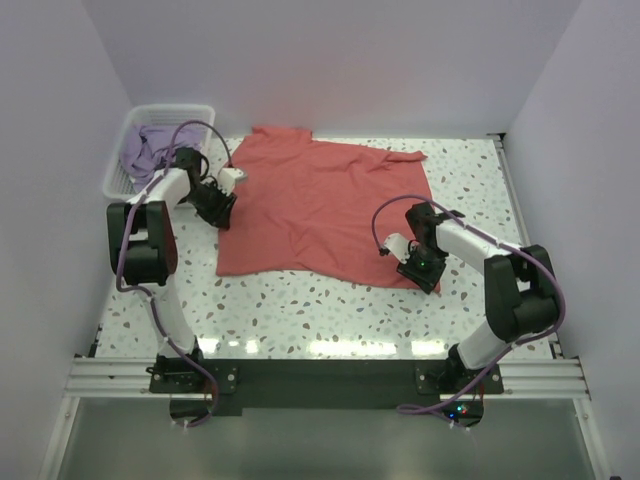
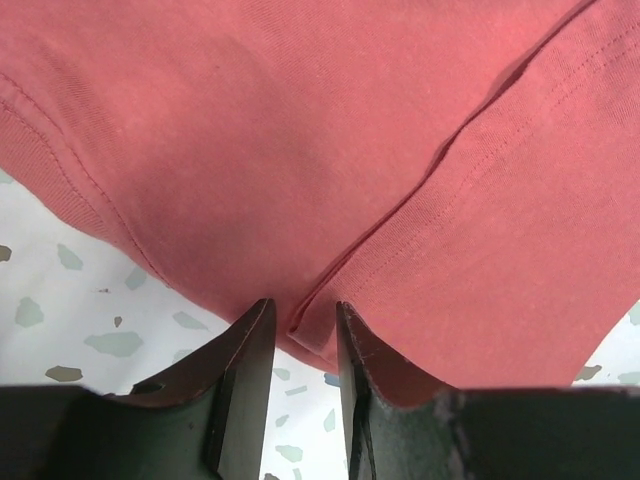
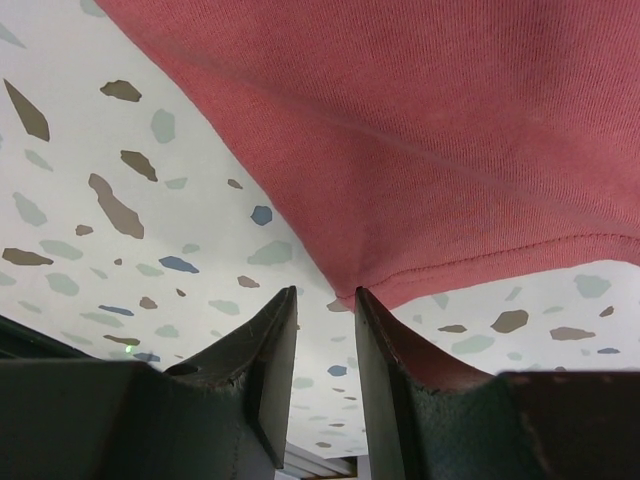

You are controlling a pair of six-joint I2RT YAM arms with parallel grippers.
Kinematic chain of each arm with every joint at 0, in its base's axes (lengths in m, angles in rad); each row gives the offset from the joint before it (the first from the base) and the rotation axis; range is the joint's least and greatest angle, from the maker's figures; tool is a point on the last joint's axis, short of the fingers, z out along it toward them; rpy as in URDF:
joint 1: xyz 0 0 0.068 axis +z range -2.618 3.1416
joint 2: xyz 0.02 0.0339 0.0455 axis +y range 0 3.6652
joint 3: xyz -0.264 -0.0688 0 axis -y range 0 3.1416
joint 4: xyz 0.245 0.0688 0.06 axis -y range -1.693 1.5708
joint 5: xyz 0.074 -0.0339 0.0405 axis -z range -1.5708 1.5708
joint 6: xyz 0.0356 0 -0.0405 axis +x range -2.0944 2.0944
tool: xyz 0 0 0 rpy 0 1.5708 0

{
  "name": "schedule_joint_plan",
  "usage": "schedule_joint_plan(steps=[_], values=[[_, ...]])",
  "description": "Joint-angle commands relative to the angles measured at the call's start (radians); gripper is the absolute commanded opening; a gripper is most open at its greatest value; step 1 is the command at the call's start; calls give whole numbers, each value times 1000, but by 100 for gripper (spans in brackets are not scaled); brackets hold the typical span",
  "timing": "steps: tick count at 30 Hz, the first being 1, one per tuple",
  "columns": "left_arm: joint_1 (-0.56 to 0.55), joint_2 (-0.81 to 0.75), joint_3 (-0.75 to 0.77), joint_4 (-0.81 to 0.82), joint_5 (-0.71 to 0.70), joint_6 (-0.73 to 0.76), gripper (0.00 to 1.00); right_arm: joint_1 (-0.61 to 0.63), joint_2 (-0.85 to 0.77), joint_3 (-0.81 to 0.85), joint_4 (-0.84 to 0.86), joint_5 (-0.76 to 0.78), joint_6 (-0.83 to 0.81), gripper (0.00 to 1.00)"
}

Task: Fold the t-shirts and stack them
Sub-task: Flatten the tshirt out

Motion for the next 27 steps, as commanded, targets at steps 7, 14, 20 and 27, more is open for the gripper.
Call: schedule_joint_plan(steps=[7,14,20,27], values=[[3,-63,6,-49,27,64,19,0,12,25,12,41,4,34],[3,-125,4,-138,83,130,0,-8,46,16,40,87,7,33],[3,-290,-46,-446,191,456,0,-40,74,22,41,107,2,33],[-19,-744,-425,-519,52,833,0,-69,82,-7,52,153,-29,33]])
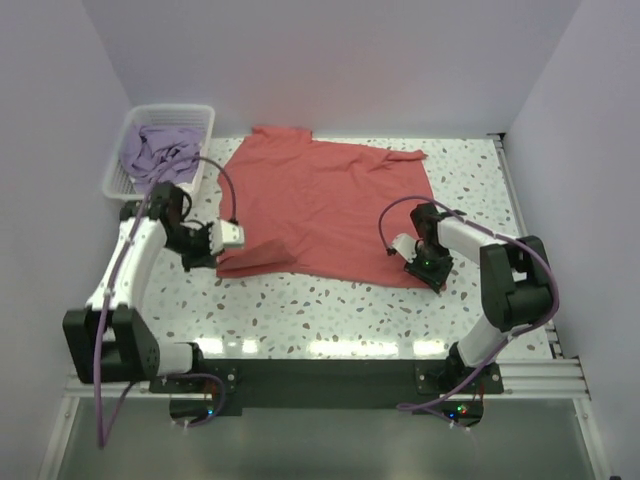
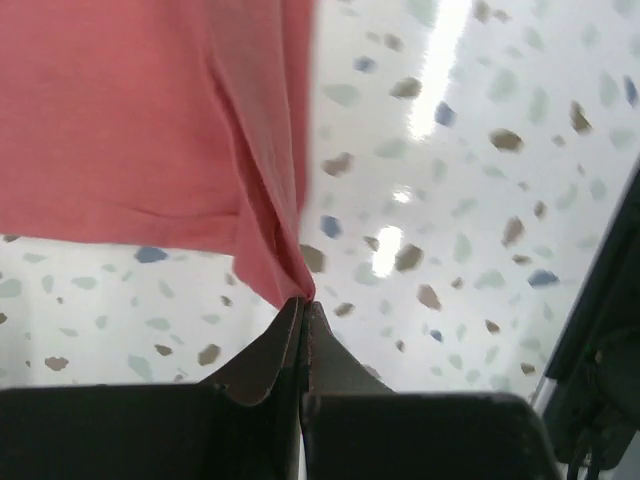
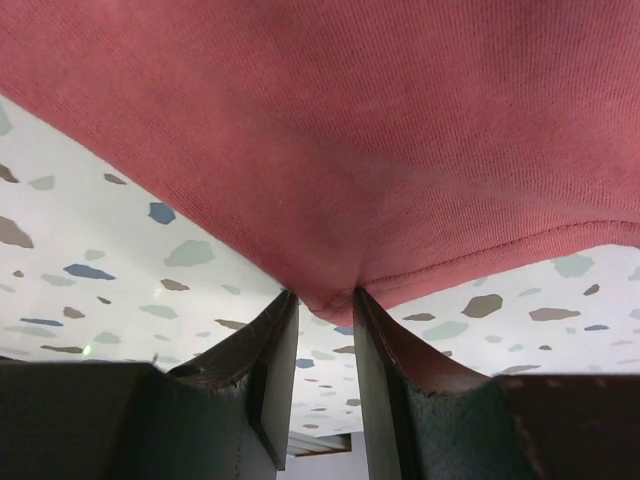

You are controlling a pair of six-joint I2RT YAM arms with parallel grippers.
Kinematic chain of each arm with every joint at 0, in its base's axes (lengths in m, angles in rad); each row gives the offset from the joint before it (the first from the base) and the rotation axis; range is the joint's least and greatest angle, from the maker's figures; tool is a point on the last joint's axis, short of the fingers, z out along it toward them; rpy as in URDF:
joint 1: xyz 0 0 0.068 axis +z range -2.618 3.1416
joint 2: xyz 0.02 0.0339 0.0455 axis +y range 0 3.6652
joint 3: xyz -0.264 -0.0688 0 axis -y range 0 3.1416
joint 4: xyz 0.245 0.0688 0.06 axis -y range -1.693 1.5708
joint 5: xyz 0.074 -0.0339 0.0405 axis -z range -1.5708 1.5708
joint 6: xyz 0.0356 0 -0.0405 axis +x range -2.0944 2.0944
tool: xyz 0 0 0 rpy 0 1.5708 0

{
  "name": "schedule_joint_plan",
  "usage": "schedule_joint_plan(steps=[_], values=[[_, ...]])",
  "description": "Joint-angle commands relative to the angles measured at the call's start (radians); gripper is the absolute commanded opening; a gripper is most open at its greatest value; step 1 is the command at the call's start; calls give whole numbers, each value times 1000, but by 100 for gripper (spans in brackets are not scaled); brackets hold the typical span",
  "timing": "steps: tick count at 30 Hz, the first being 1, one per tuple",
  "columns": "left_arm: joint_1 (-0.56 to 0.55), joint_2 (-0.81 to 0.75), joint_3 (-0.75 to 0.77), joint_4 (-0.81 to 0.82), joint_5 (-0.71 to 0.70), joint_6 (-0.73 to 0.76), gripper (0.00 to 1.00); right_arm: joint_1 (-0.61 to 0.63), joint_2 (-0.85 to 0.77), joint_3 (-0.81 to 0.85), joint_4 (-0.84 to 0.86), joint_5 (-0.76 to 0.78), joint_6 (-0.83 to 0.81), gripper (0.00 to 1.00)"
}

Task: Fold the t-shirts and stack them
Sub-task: Flatten the tshirt out

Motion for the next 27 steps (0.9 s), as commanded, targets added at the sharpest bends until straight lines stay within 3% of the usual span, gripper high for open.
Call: schedule_joint_plan(steps=[1,4,8,9,10,11,12,13,14,18,21,22,24,25,27], values=[[-18,-250,-248,-123,-94,324,0,-23,13,-10,21,62,-26,33],[-23,-443,-392,-123,-179,481,0,-50,2,-19,14,68,-51,32],[-24,-619,-477,-122,-156,598,2,-70,-18,-19,1,68,-83,32],[-23,-640,-485,-120,-147,608,11,-70,-22,-15,-8,60,-92,33],[-23,-656,-491,-122,-138,616,36,-71,-28,-7,-32,51,-94,34],[-23,-681,-494,-122,-124,621,43,-70,-32,16,-49,22,-100,37],[-23,-687,-493,-122,-118,622,59,-70,-36,30,-67,7,-101,39],[-23,-693,-485,-122,-112,625,61,-70,-39,43,-101,-10,-102,40],[-23,-693,-477,-119,-90,627,72,-70,-53,69,-115,-38,-102,42],[-24,-582,-387,-108,40,528,73,-68,-78,137,-181,-81,-86,44],[-55,-422,-268,8,187,242,63,-70,-81,169,-198,-115,-57,42],[-146,-381,-251,148,172,-16,60,-70,-78,172,-197,-115,-49,40],[-228,-261,-203,226,128,-165,49,-70,-59,172,-186,-110,-23,38],[-291,-200,-195,301,84,-289,49,-71,-49,171,-178,-101,-16,36],[-343,-149,-191,366,31,-387,43,-70,-23,160,-164,-87,6,34]])
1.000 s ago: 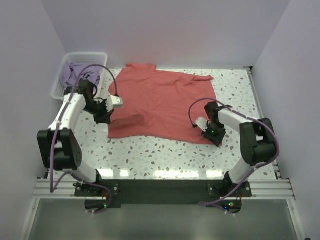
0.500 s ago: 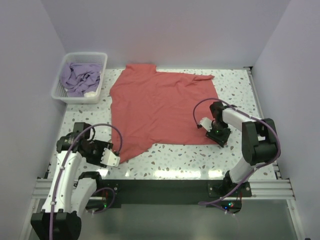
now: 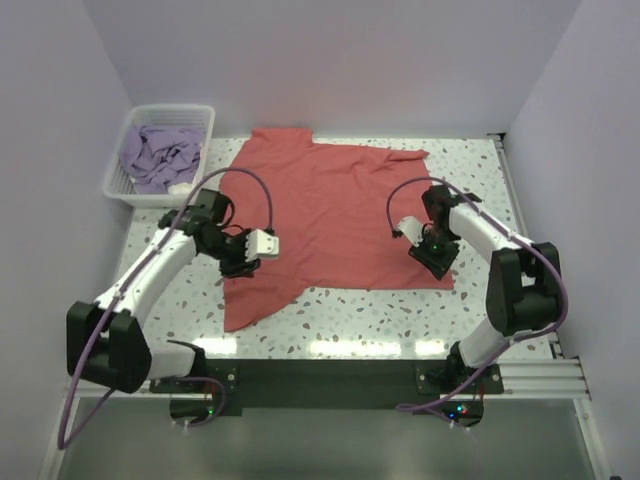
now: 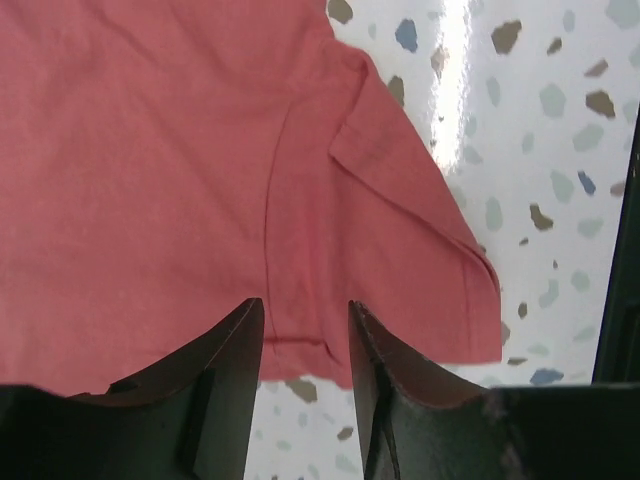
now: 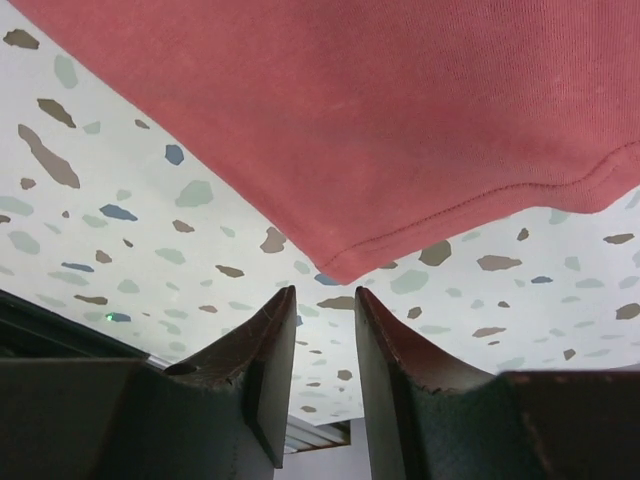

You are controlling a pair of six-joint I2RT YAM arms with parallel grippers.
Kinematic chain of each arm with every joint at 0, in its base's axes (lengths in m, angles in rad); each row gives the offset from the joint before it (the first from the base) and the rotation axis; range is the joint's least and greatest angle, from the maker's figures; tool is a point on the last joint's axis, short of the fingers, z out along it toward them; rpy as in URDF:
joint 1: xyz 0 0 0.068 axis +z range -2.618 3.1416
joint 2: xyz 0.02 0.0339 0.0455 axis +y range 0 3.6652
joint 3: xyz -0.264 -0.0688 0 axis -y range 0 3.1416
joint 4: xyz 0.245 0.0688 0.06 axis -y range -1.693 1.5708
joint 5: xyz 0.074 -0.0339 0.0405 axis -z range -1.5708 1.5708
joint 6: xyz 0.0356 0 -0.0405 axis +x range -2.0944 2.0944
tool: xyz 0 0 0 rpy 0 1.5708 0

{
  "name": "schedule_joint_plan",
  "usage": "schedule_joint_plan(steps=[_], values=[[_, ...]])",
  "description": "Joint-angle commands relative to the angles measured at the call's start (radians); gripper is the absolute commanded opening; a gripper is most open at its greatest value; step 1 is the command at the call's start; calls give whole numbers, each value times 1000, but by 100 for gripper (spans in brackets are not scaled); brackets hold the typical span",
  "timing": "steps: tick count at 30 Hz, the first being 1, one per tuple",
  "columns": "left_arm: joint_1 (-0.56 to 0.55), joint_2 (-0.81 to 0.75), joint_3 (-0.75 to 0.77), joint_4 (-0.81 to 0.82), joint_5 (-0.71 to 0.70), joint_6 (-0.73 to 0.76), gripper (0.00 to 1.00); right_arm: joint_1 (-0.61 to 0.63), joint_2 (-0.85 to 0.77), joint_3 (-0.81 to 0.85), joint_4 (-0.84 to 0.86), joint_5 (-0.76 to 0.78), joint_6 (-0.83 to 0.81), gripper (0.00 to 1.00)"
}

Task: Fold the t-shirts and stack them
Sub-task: Flatten the tshirt out

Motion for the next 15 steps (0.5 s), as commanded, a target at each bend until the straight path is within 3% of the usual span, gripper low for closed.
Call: schedule_joint_plan(steps=[1,8,15], values=[[-133,84,28,249,-67,-434,43,-4,31,4,-1,-4,50,33],[-290,243,-19,388,-197,-597,40,-4,74,-36,50,24,87,32],[-338,301,-75,500,-318,-637,37,-4,78,-51,62,29,100,29]])
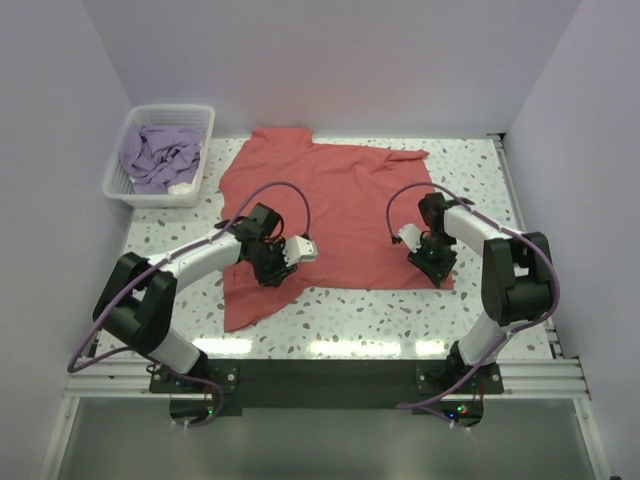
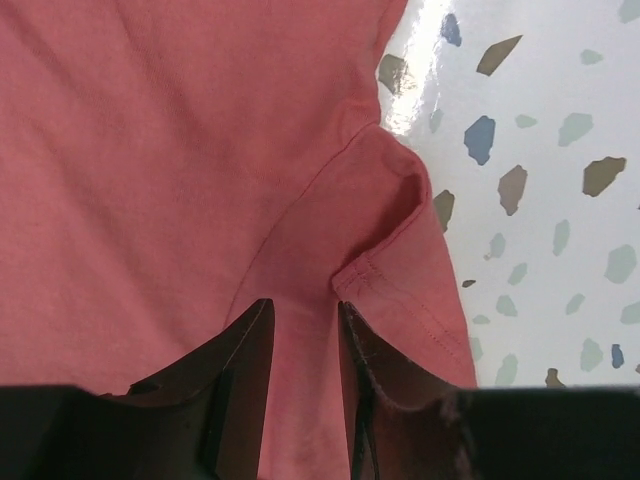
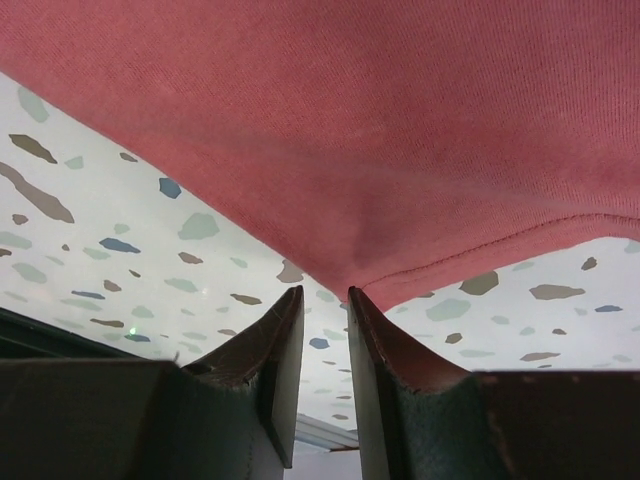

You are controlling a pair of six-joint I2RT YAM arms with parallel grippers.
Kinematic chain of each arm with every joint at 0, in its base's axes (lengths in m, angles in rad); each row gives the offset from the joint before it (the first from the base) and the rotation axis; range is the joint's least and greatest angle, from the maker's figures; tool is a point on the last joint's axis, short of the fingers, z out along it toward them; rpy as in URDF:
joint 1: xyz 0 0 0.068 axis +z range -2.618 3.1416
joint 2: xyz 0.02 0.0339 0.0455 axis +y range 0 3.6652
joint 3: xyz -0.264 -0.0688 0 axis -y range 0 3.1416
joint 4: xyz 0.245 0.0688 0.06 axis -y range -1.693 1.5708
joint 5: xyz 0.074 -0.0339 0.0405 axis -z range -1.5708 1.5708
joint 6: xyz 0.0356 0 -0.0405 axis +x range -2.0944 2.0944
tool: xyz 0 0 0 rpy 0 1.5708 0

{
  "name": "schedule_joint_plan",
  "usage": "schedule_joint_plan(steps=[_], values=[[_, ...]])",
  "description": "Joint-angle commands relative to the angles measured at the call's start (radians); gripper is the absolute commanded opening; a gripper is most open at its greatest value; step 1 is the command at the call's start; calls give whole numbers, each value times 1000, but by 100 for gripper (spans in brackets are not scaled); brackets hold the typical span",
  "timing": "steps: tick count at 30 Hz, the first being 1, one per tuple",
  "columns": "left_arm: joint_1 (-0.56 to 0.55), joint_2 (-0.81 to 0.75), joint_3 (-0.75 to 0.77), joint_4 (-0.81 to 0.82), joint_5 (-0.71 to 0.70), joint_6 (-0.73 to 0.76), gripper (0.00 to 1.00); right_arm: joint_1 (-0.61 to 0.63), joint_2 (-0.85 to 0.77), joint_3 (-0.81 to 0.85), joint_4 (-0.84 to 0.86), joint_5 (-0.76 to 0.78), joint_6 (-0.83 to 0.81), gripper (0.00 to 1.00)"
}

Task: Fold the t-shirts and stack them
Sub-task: Flatten the tshirt out

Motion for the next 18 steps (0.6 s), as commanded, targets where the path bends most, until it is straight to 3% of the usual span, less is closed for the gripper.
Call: schedule_joint_plan(steps=[1,6,11,18], values=[[-17,19,-23,111,-88,-64,36,-4,0,-10,28,22,23,28],[-39,53,-29,121,-113,-66,34,-4,8,-19,32,24,31,26],[-78,47,-34,55,-15,-15,33,-4,7,-19,32,30,31,26],[-254,-65,-55,-59,116,58,35,-2,-1,-25,31,36,18,26]])
